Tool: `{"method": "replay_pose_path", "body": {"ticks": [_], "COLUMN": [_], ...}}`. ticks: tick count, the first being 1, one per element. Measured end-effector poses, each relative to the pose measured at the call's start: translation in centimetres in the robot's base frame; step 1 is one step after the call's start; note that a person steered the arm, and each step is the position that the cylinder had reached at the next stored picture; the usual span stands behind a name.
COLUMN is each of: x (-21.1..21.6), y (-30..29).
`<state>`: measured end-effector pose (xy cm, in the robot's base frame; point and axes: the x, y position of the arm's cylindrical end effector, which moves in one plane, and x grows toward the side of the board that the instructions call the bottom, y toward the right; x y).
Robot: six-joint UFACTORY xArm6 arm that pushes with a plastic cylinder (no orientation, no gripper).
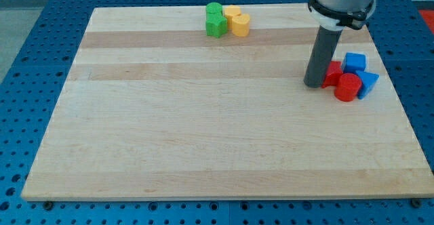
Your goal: Move your arm closer to the blue triangle
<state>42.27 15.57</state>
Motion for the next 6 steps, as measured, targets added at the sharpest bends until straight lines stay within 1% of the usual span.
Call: {"method": "replay_pose_path", "body": {"ticks": [1,2,3,4,5,6], "x": [0.0,0.5,3.6,6.9,7.9,7.9], "y": [0.0,-1.3,-3.4,-2.5,0.8,4.9]}}
